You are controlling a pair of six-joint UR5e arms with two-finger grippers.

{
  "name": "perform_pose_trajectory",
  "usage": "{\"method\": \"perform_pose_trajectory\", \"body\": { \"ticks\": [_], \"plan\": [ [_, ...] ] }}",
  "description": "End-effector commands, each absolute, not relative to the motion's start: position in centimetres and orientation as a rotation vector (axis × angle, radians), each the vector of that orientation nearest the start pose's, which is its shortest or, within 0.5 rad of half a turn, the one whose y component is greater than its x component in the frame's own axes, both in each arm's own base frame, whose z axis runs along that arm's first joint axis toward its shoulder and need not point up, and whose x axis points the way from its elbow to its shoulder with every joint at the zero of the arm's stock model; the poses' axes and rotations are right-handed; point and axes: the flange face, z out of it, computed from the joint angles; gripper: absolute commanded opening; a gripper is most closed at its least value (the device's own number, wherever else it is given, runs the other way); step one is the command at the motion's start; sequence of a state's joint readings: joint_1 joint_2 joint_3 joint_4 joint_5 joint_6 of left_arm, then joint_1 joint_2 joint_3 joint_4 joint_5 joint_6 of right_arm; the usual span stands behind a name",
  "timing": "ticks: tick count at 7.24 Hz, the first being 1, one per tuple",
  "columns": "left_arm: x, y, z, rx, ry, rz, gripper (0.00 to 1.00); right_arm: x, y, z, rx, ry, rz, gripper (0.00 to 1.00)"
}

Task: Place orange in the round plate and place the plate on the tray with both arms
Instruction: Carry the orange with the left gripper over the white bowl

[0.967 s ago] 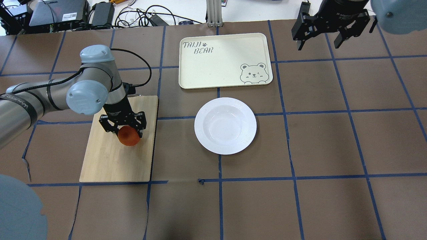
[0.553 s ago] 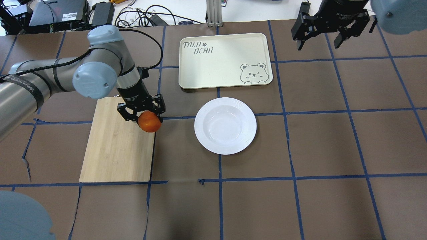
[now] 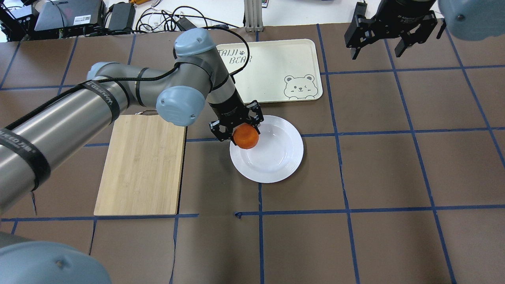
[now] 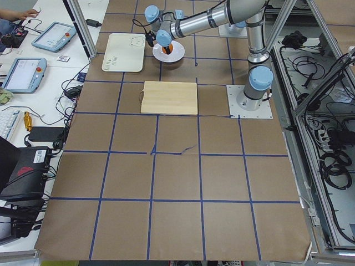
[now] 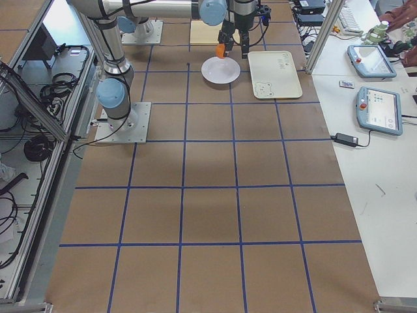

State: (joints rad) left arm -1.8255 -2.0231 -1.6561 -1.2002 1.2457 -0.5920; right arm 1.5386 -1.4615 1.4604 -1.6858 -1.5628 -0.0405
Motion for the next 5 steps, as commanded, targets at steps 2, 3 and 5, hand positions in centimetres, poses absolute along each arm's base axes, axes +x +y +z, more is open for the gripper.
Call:
{"method": "perform_pose_trajectory", "body": {
  "ticks": [2,3,5],
  "plan": [
    [-34.2,-54.2,18.5,-0.578,3.273,0.503,0.98,11.5,-55.4,50.3,-0.015,3.132,-0.202,1.00],
    [-34.1,-54.3,20.3,-0.559,3.293,0.454,1.00,11.5,-55.5,50.1,-0.025,3.133,-0.200,1.00],
    [-31.5,-56.1,26.4,-0.540,3.222,0.241,1.00,11.7,-56.3,49.1,-0.004,3.119,-0.169,1.00]
  ]
}}
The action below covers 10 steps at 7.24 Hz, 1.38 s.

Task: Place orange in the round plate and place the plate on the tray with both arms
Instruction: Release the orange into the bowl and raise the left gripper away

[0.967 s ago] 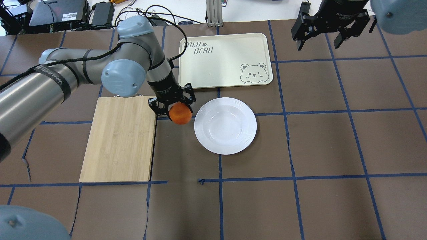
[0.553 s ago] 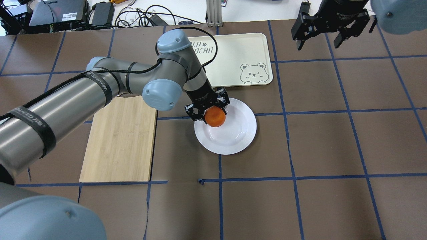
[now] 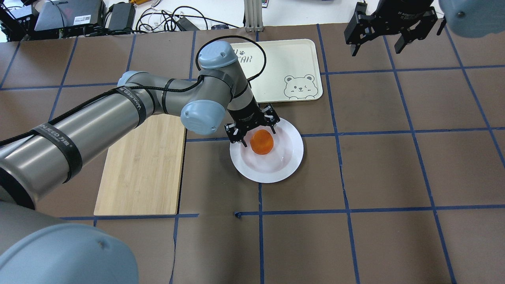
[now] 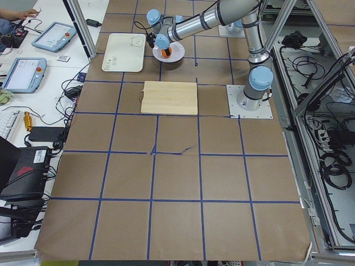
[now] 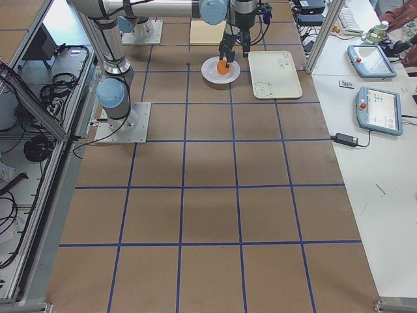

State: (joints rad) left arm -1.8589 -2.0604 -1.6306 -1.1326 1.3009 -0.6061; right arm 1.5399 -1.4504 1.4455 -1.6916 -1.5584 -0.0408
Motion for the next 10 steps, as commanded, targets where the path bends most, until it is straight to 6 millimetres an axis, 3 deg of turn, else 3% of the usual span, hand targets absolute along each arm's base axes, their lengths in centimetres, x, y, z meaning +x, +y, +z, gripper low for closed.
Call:
{"method": "perform_pose_trajectory", "body": {
  "ticks": [1,2,3,4,6,7,8,9,10],
  "plan": [
    [-29.0,-57.3,31.4,-0.510,3.215,0.240,1.00,11.9,-56.5,48.0,0.008,3.071,-0.108,1.00],
    [-23.6,-58.1,35.9,-0.480,3.191,0.375,1.00,12.1,-56.9,48.9,0.001,3.067,-0.161,1.00],
    [-19.6,-57.5,40.3,-0.352,3.192,0.388,1.00,12.0,-57.1,49.3,0.003,3.068,-0.185,1.00],
    [-17.6,-55.8,44.9,-0.258,3.050,0.196,1.00,12.0,-56.8,48.2,0.005,3.076,-0.131,1.00],
    [-17.4,-50.3,51.2,-0.249,3.063,0.071,1.00,12.2,-55.6,43.4,0.024,3.063,0.151,1.00],
    [-17.9,-47.8,54.2,-0.217,3.125,-0.018,1.00,12.5,-55.8,42.1,0.031,3.021,0.180,1.00],
    [-17.8,-46.9,55.7,-0.196,3.129,-0.107,1.00,13.9,-55.9,40.9,0.042,2.878,0.160,1.00],
    [-17.6,-46.5,54.6,-0.195,3.121,-0.081,1.00,14.1,-55.5,38.4,0.034,2.836,0.155,1.00],
    [-17.6,-46.5,54.0,-0.187,3.130,-0.177,1.00,14.8,-54.3,34.7,0.060,2.755,0.213,1.00]
  ]
}}
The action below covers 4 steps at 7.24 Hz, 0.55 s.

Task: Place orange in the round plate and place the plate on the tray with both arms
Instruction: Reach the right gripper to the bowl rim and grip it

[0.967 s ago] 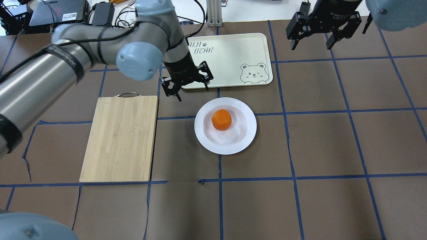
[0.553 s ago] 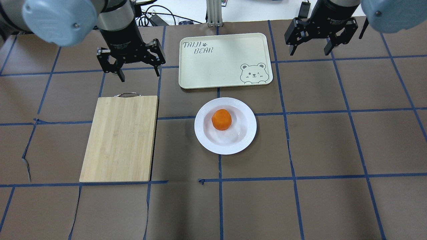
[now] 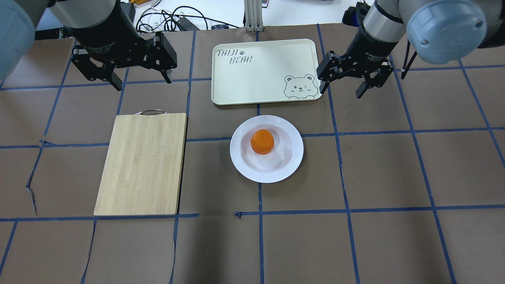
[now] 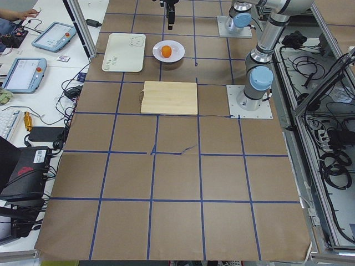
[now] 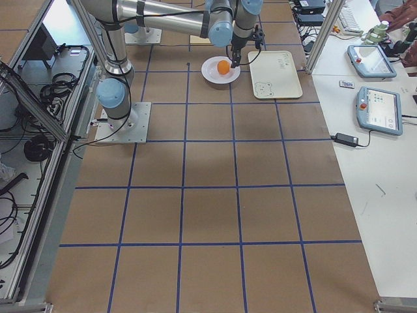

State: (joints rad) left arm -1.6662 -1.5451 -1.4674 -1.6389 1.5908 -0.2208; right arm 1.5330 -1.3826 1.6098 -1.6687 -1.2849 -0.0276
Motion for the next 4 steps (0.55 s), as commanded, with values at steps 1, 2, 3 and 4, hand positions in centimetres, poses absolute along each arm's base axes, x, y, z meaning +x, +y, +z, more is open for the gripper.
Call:
{"method": "perform_pose_trajectory", "body": {
  "ticks": [1,2,3,4],
  "plan": [
    [-17.6,-47.3,53.3,-0.176,3.131,-0.259,1.00,15.8,-53.6,32.4,0.060,2.677,0.161,1.00],
    [-17.5,-47.8,53.8,-0.148,3.128,-0.310,1.00,15.9,-52.5,30.0,0.058,2.665,0.162,1.00],
    [-17.5,-47.8,53.4,-0.104,3.128,-0.293,1.00,16.4,-51.7,27.8,0.050,2.612,0.113,1.00],
    [-17.5,-47.9,53.6,-0.087,3.127,-0.298,1.00,16.5,-50.0,25.2,0.053,2.600,0.111,1.00]
  ]
}}
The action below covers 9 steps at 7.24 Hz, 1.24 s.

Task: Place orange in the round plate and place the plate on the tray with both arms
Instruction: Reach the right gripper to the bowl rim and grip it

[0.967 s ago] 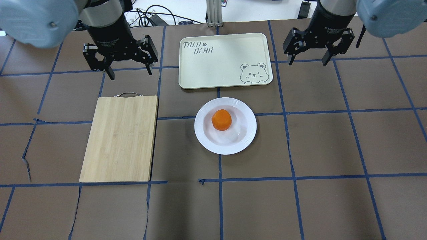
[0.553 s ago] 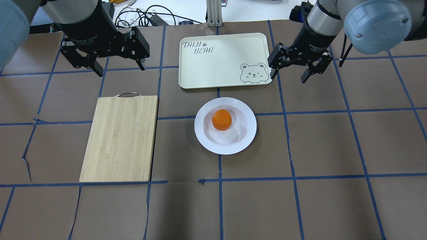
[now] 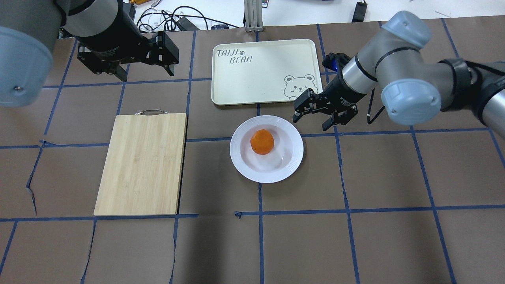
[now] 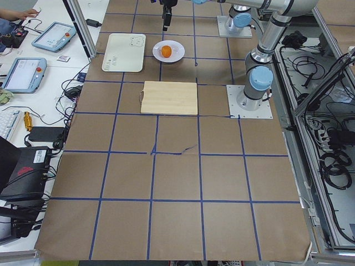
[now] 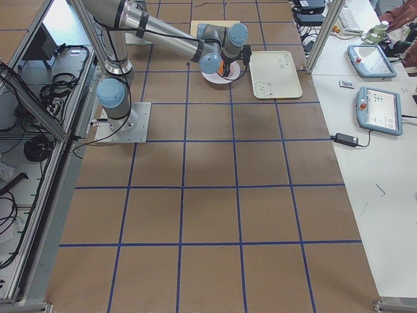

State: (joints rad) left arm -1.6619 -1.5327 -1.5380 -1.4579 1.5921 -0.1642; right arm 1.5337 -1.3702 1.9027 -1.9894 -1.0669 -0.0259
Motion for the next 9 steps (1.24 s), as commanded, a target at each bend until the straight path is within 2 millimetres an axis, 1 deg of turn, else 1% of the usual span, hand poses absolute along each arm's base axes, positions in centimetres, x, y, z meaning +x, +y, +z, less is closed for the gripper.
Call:
{"method": "perform_pose_trajectory", "body": {
  "ticks": [1,2,3,4,5,6,7,9],
  "plan": [
    [-17.6,-48.3,53.3,-0.085,3.127,-0.286,1.00,16.5,-49.3,23.3,0.042,2.601,0.077,1.00],
    [-17.6,-48.6,53.0,-0.080,3.129,-0.286,1.00,16.4,-50.2,21.1,0.045,2.602,0.054,1.00],
    [-17.6,-48.3,53.3,-0.082,3.132,-0.293,1.00,16.0,-50.8,19.2,0.120,2.599,0.103,1.00],
    [-17.6,-48.1,53.6,-0.080,3.130,-0.302,1.00,16.1,-50.9,18.8,0.215,2.592,0.134,1.00],
    [-17.5,-47.8,53.5,-0.080,3.130,-0.298,1.00,16.7,-50.7,18.4,0.226,2.524,0.153,1.00],
    [-17.5,-47.7,53.5,-0.082,3.131,-0.300,1.00,17.1,-50.7,18.4,0.221,2.495,0.152,1.00],
    [-17.5,-47.5,53.7,-0.082,3.133,-0.305,1.00,17.3,-50.8,18.4,0.197,2.505,0.115,1.00],
    [-17.6,-47.5,53.7,-0.081,3.134,-0.304,1.00,17.5,-49.6,16.3,0.201,2.500,0.138,1.00]
  ]
}}
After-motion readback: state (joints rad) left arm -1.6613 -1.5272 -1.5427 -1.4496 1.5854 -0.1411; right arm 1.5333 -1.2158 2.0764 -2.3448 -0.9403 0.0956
